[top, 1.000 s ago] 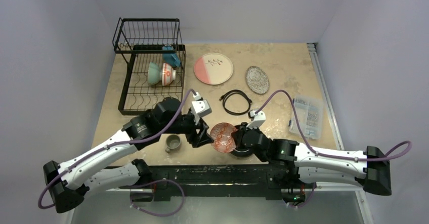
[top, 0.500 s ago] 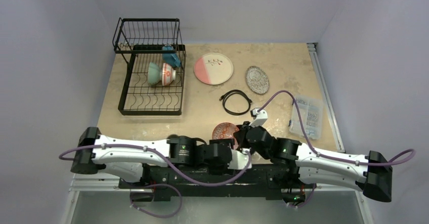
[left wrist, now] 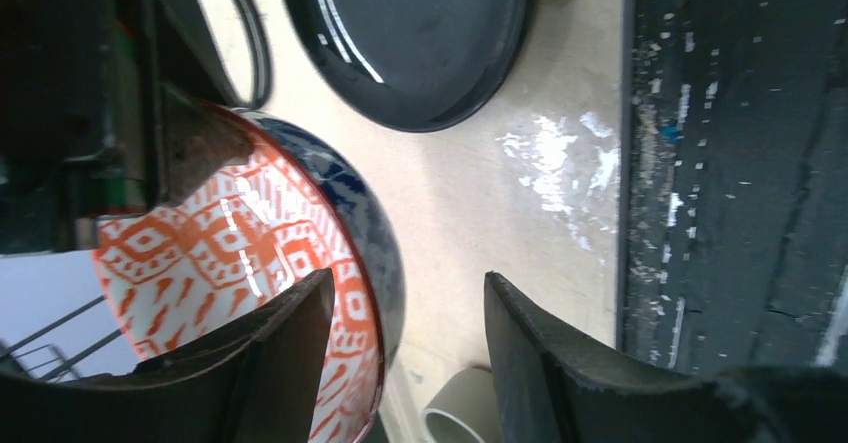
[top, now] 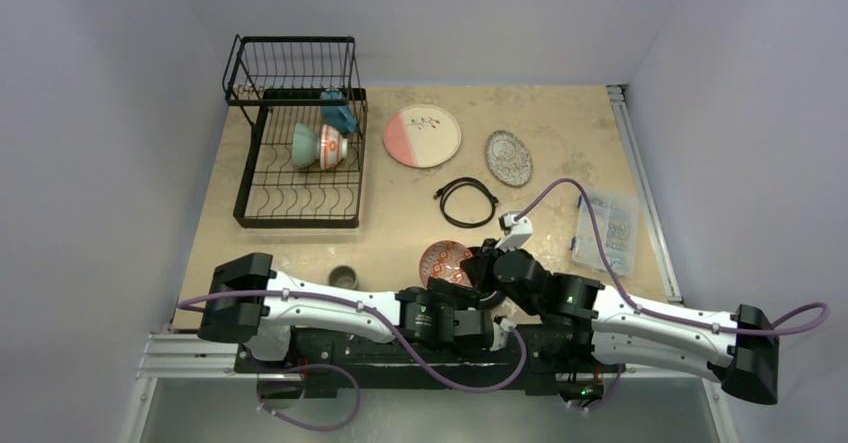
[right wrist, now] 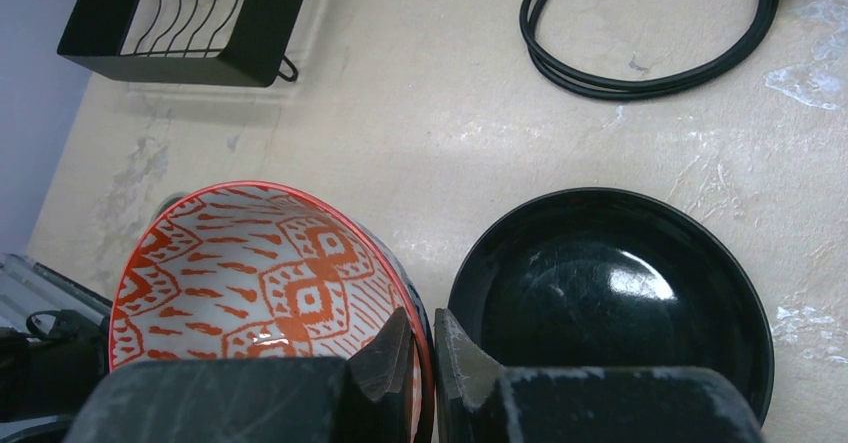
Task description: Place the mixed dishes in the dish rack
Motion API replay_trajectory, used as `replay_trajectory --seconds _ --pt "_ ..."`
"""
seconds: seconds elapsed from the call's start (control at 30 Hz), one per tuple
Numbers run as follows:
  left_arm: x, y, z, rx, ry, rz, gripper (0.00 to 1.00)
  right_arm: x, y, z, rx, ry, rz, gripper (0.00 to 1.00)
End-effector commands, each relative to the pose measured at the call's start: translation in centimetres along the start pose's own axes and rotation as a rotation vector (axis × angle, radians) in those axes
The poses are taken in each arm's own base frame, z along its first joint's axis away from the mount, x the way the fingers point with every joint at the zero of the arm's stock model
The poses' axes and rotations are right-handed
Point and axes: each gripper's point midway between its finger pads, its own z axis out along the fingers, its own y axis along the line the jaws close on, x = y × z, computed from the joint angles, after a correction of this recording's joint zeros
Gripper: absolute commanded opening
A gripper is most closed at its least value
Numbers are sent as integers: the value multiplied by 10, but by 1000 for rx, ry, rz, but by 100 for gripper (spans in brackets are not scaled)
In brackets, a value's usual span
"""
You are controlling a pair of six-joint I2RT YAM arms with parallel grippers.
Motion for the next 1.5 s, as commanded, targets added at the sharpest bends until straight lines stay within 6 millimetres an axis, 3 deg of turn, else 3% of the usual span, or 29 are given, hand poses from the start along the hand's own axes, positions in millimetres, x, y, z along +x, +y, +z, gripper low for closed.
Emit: replay_trajectory --seconds 0.0,0.17,0.33,0.4,0.47,0.57,0.7,0.77,0.9,1.1,1.2,1.47 --pt "0 22 -8 -124 15 38 53 -19 20 -1 -69 -61 48 0" --pt "4 23 -6 -138 45 59 39 -19 22 0 -78 -57 48 0" --pt "10 19 -6 -117 66 71 14 -23 27 -2 -88 -60 53 0" --pt "13 18 -8 -110 62 64 0 -25 27 -3 -87 -63 57 10" --pt "16 17 -10 -106 51 51 0 -27 27 -3 -81 -69 62 27" --pt "21 16 -16 -96 8 4 0 -31 26 -3 -71 -77 56 64" --pt "35 11 -25 18 -85 -161 0 -42 20 -7 -24 -106 36 81" --pt "37 8 -35 135 -191 -295 0 -48 14 -11 4 -123 28 82" --pt "43 28 -65 231 -437 -538 0 -60 20 -20 -38 -155 40 97" --pt "40 55 -113 331 -746 -737 0 -61 87 -40 -417 -123 38 99" --pt "41 65 -121 371 -799 -816 0 -59 106 -48 -528 -112 32 99" --pt "57 99 -139 489 -976 -1025 0 -46 112 -43 -553 -52 -21 99"
